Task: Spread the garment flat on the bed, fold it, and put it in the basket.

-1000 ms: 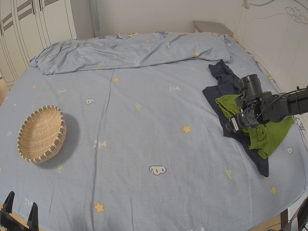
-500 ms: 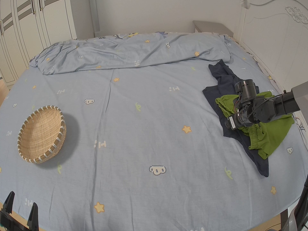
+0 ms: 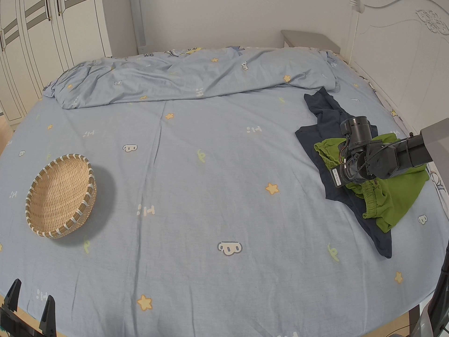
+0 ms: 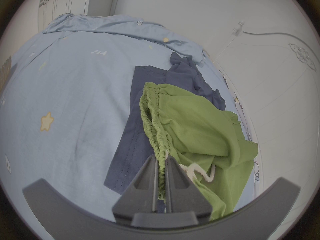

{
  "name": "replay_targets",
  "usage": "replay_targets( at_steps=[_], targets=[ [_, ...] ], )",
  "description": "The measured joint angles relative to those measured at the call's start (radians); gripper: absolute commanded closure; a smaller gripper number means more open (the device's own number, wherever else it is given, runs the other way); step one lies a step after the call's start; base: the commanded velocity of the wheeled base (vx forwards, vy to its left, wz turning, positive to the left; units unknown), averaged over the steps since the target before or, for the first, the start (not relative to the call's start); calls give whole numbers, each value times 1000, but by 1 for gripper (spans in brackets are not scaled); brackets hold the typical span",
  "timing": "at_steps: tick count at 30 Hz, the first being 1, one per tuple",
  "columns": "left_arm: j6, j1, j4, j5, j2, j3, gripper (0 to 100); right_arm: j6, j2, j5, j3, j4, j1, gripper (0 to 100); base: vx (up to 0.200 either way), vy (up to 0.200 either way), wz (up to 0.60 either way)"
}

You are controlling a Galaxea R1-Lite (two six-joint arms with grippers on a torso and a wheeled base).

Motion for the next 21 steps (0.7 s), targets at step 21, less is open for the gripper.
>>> replay_targets(
  at_steps=[21],
  targets=[
    [0, 0, 0, 0, 0, 0, 0, 209, -82, 0, -79, 208, 109, 100, 0, 0, 0]
  ],
)
